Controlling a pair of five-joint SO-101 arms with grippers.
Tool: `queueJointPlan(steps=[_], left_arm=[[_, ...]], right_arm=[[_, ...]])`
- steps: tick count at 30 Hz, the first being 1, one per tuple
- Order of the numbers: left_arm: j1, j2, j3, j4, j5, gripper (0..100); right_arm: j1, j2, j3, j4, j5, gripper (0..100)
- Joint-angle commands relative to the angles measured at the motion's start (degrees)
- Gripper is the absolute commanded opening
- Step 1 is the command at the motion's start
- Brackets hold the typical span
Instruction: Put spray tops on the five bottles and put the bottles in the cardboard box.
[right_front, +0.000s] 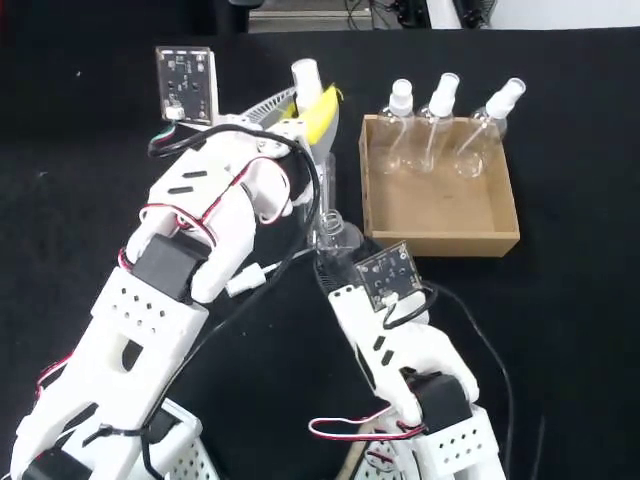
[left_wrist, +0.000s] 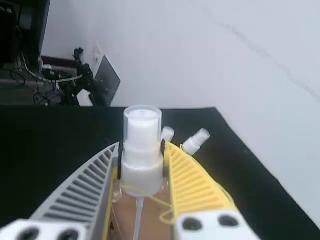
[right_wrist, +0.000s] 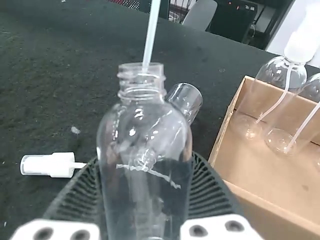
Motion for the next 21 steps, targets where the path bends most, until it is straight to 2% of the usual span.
queueJointPlan(steps=[1, 6, 16, 21], left_arm=[[1.4, -2.6, -1.3, -0.2, 0.7, 3], [1.4, -8.4, -1.9, 3.7, 0.7, 3], [3.1, -11.2, 0.3, 3.2, 0.7, 3], [3.3, -11.2, 5.3, -4.5, 0.3, 3]], right_arm=[[-0.4, -5.7, -0.3, -1.4, -0.4, 1.1], [-0.3, -5.7, -0.3, -1.4, -0.4, 1.1], [-0.3, -5.7, -0.3, -1.4, -0.4, 1.1], [-0.3, -5.7, -0.3, -1.4, -0.4, 1.1]])
